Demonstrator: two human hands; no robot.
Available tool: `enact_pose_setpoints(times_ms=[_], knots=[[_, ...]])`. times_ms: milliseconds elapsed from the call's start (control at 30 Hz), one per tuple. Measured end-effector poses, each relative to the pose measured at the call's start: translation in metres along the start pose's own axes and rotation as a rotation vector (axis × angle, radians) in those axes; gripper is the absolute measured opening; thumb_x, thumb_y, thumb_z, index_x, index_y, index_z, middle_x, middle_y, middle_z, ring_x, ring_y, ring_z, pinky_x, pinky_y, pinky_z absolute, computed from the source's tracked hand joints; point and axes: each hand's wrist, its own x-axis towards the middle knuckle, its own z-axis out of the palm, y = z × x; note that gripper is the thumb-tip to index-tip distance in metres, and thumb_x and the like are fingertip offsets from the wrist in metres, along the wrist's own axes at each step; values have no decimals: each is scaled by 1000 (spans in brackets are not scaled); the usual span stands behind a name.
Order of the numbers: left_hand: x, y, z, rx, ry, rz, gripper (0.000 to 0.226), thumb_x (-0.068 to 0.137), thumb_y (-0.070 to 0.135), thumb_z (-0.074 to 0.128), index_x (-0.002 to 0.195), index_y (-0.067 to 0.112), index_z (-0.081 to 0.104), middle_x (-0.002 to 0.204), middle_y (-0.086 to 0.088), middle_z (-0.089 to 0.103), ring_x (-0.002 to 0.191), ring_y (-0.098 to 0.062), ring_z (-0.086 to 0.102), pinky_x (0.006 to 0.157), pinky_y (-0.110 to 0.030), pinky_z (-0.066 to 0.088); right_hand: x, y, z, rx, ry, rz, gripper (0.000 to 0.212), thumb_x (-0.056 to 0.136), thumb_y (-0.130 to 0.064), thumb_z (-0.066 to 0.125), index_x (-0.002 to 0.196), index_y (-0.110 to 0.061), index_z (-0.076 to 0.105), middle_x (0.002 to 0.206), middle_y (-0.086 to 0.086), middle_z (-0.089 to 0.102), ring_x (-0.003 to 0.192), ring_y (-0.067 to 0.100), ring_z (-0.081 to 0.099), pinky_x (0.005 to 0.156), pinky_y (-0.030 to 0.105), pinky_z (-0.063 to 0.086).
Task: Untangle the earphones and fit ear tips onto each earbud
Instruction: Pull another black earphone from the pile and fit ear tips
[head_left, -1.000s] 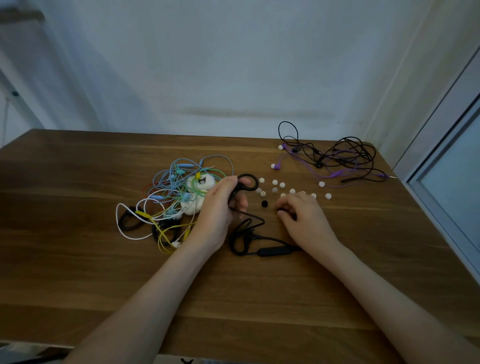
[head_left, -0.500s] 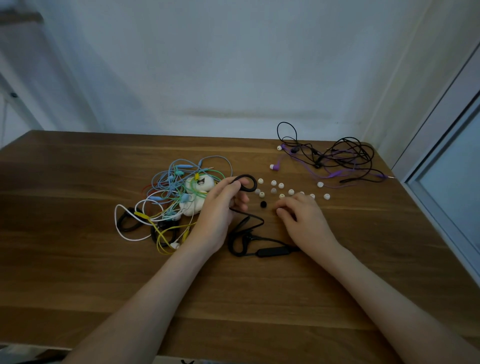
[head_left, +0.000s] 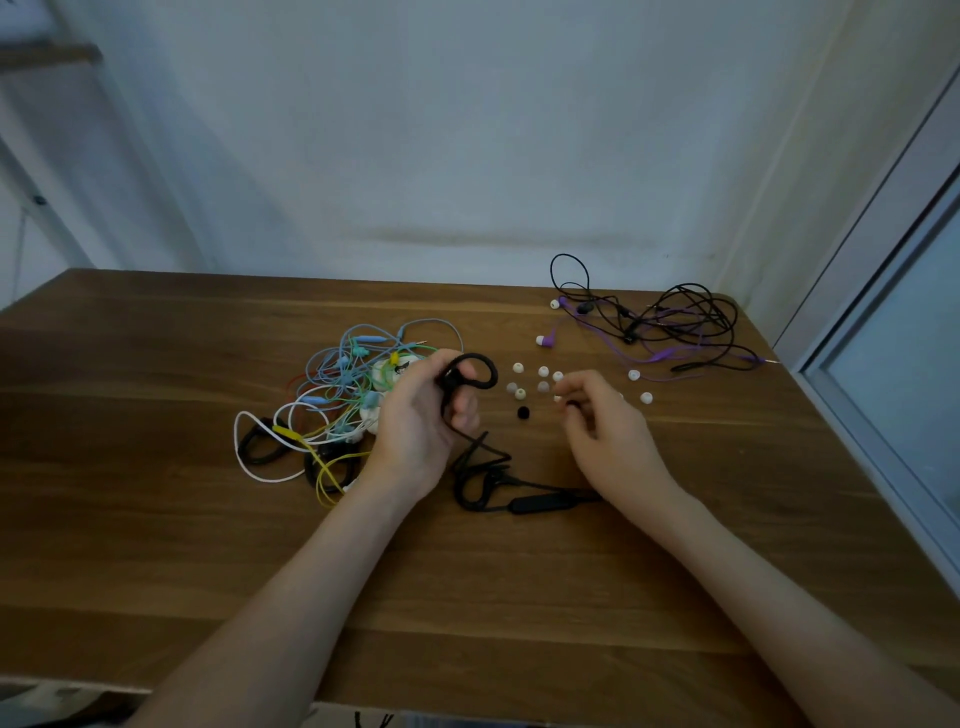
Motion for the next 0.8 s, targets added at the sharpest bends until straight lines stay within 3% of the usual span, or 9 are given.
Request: enact_pose_setpoints(times_ms=[67, 167, 333, 400, 533, 633, 700, 800], knots=[[-1, 4, 0, -23, -28, 12, 39, 90, 41, 45, 68, 11, 55, 48, -1, 33, 45, -13, 27, 47, -25, 23, -2, -10, 0, -28, -145, -92, 35, 94, 0, 43, 117, -21, 58, 108, -12, 52, 101, -3, 51, 87, 10, 42], [-3, 11, 4, 41, -86, 51, 39, 91, 34, 52, 58, 15, 58, 42, 1, 34, 40, -12, 28, 47, -25, 22, -5, -22, 10, -75, -351, -182, 39, 96, -1, 40, 125, -19, 59, 112, -11, 48, 108, 0, 46, 94, 11, 37], [-9, 26, 0, 174, -161, 93, 21, 86, 24, 48, 77, 8, 57, 47, -1, 37, 45, -15, 32, 48, -25, 28, -9, -33, 23, -186, -513, -274, 34, 100, -15, 43, 132, -20, 54, 104, -10, 43, 98, 4, 43, 84, 12, 33], [-10, 30, -7, 241, -177, 59, 17, 84, 20, 46, 83, 6, 56, 49, -1, 38, 47, -15, 33, 50, -26, 29, -9, -36, 22, -197, -536, -260, 35, 100, -15, 43, 133, -21, 53, 107, -9, 44, 101, 6, 44, 87, 17, 35], [-17, 34, -16, 410, -195, -3, 15, 69, 15, 42, 71, 4, 52, 51, 0, 43, 48, -14, 34, 50, -26, 26, -12, -40, 18, -159, -529, -175, 33, 98, -11, 46, 130, -19, 49, 128, -1, 51, 117, 13, 50, 98, 28, 43], [-21, 34, -13, 548, -131, -62, 14, 60, 12, 41, 66, 3, 49, 55, 6, 50, 46, -10, 38, 48, -21, 27, -14, -36, 15, -111, -501, -113, 28, 98, -11, 48, 125, -20, 45, 119, -6, 55, 105, 6, 54, 87, 23, 48], [-22, 30, -12, 574, -64, -71, 8, 68, 8, 47, 63, 5, 52, 52, 4, 48, 43, -9, 37, 46, -19, 28, -14, -32, 13, -76, -471, -70, 30, 97, -11, 49, 126, -20, 44, 100, -16, 53, 85, -3, 53, 72, 13, 42], [-22, 23, -11, 550, -51, -36, 34, 96, 6, 38, 66, 5, 54, 41, 3, 38, 39, -12, 32, 46, -22, 29, -14, -24, 9, 31, -438, 27, 28, 97, -12, 50, 123, -21, 49, 93, -14, 56, 78, 1, 57, 68, 15, 45]])
